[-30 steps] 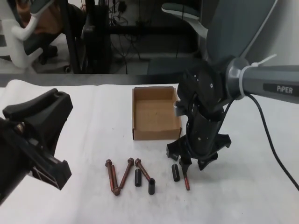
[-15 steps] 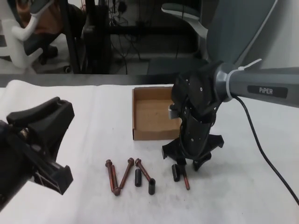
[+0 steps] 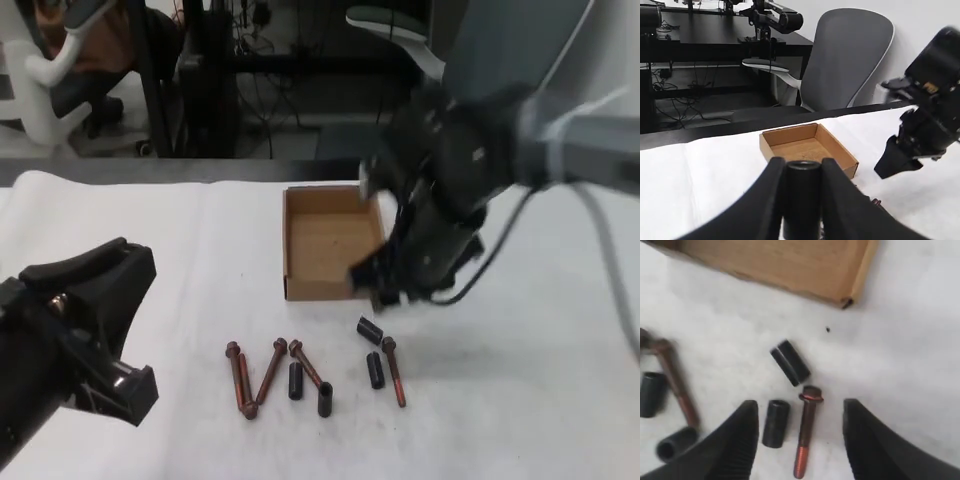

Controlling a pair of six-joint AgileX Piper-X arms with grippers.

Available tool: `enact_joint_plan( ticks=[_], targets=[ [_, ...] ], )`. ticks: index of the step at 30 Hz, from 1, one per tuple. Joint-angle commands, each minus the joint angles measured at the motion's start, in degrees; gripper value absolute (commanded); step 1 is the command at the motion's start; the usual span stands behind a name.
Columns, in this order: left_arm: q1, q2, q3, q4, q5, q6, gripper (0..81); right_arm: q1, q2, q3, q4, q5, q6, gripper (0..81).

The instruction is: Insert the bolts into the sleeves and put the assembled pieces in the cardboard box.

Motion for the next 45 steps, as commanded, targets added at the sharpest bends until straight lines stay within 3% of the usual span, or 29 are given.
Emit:
enact_joint_plan(
  ticks=[1, 5, 26, 35, 45],
  targets=[
    [0.0, -0.5, -0.1, -0.3, -0.1, -1.1, 1.7, 0.1, -3.4, 3.7, -1.5, 0.0, 0.4, 49.0],
    [0.0, -0.5, -0.1, -0.3, -0.1, -1.8, 1.7, 0.4, -1.9, 5.8, 3.3, -4.8, 0.8, 49.0],
    [0.0, -0.5, -0.1, -6.5, -0.1, -1.5, 1.7, 0.5, -0.8, 5.8, 4.0, -3.9, 6.7, 49.0],
    [0.0, -0.5, -0.1, -7.7, -2.0, 1.9, 1.7, 0.7, -3.9, 5.8, 1.5, -3.3, 4.0, 49.0],
    [0.0, -0.5, -0.1, -7.7, -2.0, 1.9, 1.7, 5.3, -20.1, 6.1, -9.4, -3.7, -4.8, 49.0]
  ],
)
